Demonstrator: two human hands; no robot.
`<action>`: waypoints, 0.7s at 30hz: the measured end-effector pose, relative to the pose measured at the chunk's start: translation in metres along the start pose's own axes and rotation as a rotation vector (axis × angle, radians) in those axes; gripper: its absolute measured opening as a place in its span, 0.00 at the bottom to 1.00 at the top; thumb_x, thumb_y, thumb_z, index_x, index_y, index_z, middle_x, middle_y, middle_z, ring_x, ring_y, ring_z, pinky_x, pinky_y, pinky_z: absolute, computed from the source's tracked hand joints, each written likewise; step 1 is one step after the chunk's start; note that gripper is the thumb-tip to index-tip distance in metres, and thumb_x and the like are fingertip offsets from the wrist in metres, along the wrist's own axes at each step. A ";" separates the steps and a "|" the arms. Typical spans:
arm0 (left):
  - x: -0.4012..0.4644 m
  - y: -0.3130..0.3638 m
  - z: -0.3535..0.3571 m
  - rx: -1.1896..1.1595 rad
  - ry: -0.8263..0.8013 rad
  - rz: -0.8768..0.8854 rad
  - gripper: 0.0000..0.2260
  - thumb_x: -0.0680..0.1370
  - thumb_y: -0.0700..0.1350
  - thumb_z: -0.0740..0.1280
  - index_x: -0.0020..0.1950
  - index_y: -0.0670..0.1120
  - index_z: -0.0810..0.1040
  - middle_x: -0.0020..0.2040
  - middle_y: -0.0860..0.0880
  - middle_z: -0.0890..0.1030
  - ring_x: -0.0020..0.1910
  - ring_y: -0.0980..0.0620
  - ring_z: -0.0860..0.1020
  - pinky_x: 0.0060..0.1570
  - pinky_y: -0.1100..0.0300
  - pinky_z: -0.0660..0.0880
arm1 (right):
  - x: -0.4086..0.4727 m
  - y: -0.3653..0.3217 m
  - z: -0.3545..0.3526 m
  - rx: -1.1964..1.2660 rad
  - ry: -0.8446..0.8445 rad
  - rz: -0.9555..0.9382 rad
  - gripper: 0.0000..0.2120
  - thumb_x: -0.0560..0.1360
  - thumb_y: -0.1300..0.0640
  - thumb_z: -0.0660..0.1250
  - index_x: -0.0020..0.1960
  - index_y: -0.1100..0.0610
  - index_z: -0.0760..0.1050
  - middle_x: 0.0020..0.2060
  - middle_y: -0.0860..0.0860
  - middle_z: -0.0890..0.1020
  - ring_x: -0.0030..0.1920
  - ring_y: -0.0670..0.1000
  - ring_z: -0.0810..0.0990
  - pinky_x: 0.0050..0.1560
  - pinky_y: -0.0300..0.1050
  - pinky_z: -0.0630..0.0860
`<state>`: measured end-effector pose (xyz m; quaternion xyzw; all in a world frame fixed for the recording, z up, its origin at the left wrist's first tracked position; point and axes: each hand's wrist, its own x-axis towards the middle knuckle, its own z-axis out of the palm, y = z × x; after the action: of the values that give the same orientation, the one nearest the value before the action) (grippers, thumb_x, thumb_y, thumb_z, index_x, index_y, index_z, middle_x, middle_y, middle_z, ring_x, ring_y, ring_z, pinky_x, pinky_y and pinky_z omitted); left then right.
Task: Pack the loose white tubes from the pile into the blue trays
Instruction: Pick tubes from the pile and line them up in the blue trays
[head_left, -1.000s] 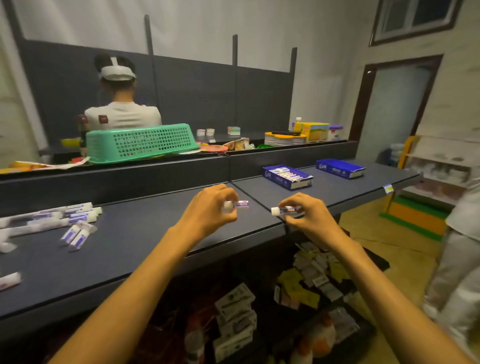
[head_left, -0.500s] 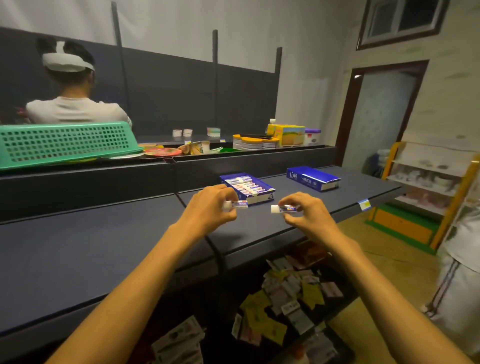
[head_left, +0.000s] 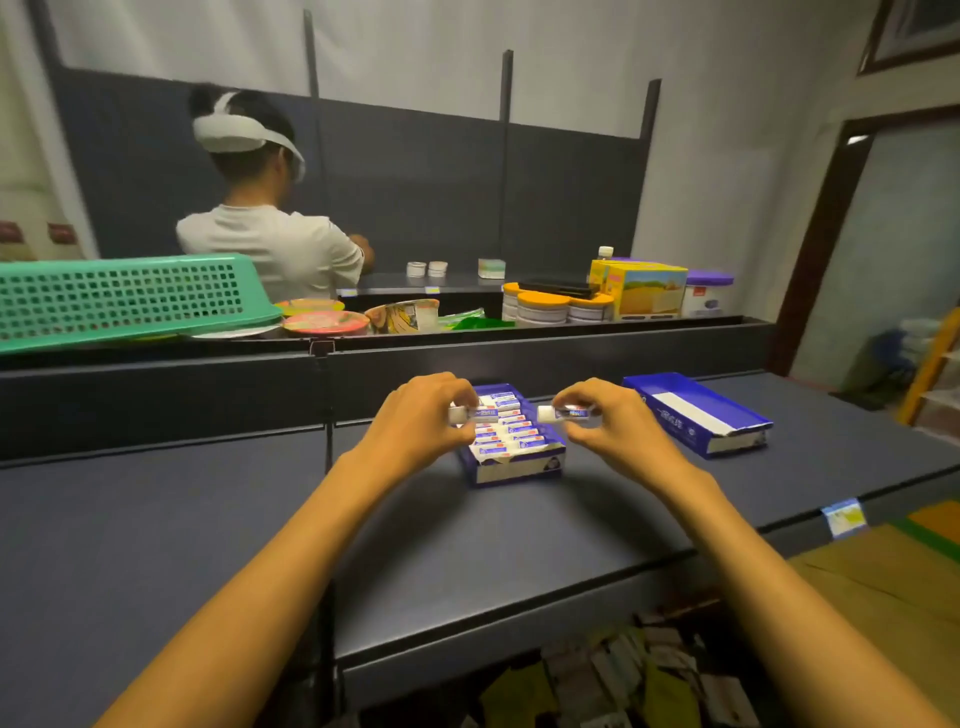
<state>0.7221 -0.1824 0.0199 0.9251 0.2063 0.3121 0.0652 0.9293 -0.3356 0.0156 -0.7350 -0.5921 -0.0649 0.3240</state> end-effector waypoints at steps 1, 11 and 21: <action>0.005 0.000 0.005 0.005 0.002 -0.016 0.09 0.72 0.47 0.73 0.51 0.49 0.80 0.48 0.51 0.80 0.45 0.51 0.78 0.43 0.53 0.77 | 0.009 0.008 0.002 0.008 -0.011 -0.018 0.13 0.73 0.57 0.72 0.57 0.52 0.78 0.54 0.49 0.80 0.54 0.45 0.76 0.54 0.46 0.78; 0.041 0.013 0.033 0.149 -0.003 -0.247 0.10 0.72 0.48 0.73 0.52 0.50 0.80 0.50 0.53 0.80 0.47 0.53 0.78 0.46 0.55 0.78 | 0.080 0.067 0.027 0.099 -0.175 -0.209 0.13 0.74 0.55 0.71 0.57 0.51 0.77 0.55 0.48 0.80 0.54 0.45 0.77 0.53 0.45 0.78; 0.054 0.004 0.050 0.325 -0.122 -0.416 0.12 0.74 0.53 0.70 0.56 0.54 0.79 0.54 0.54 0.80 0.53 0.53 0.75 0.45 0.59 0.70 | 0.125 0.072 0.050 0.200 -0.252 -0.333 0.10 0.74 0.54 0.72 0.54 0.49 0.77 0.52 0.45 0.80 0.49 0.44 0.76 0.46 0.41 0.76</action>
<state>0.7925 -0.1630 0.0105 0.8783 0.4349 0.1985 -0.0091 1.0175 -0.2108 0.0080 -0.5936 -0.7447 0.0337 0.3033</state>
